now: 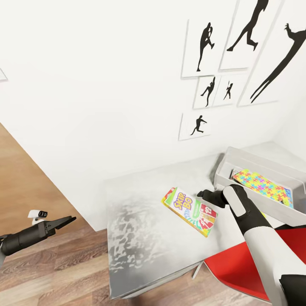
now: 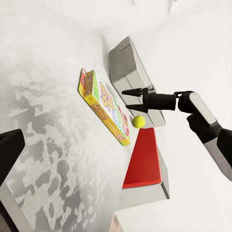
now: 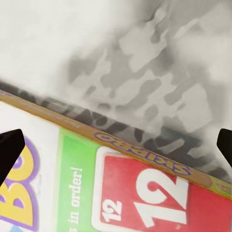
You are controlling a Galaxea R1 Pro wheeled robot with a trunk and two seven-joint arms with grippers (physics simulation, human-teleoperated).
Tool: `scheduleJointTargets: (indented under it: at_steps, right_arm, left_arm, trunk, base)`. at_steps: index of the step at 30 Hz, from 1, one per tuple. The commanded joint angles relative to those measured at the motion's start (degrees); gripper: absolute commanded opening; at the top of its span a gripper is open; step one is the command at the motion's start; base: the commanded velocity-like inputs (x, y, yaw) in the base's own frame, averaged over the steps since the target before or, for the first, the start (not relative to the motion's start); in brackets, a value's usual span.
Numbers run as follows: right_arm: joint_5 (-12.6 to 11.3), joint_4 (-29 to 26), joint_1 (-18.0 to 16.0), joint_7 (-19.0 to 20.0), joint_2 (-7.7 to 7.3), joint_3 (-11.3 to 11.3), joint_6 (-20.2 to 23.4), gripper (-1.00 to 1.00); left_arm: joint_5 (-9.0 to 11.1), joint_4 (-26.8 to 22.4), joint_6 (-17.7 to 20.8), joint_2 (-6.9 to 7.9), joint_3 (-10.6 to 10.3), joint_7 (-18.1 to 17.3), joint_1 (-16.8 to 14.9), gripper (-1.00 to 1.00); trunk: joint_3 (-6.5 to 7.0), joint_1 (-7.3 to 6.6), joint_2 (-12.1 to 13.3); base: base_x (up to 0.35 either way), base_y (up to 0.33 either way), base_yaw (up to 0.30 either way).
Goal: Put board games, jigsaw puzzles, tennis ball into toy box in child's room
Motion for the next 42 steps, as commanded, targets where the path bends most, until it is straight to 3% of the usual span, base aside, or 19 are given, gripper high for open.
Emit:
scheduleJointTargets:
  at_steps: [1,25,42]
  right_arm:
    - [-0.60,-0.05,-0.04,-0.57,-0.07,0.21,0.07,1.00]
    - [-0.60,0.62,0.00,-0.57,0.33,0.46,-0.25,1.00]
    - [-0.60,0.68,0.04,-0.57,0.26,0.53,-0.28,1.00]
  left_arm:
    - [-0.04,-0.01,0.61,0.01,0.00,-0.23,-0.03,1.00]
    - [-0.05,-0.01,0.61,-0.07,0.00,-0.23,-0.03,1.00]
    - [-0.07,-0.01,0.61,-0.07,0.00,-0.23,-0.03,1.00]
  trunk:
    - [-0.10,0.03,-0.11]
    - [-0.34,0.03,-0.11]
    - [-1.36,0.03,-0.11]
  base:
    - [0.005,0.000,0.000]
    - [0.000,0.000,0.000]
    - [0.000,0.000,0.000]
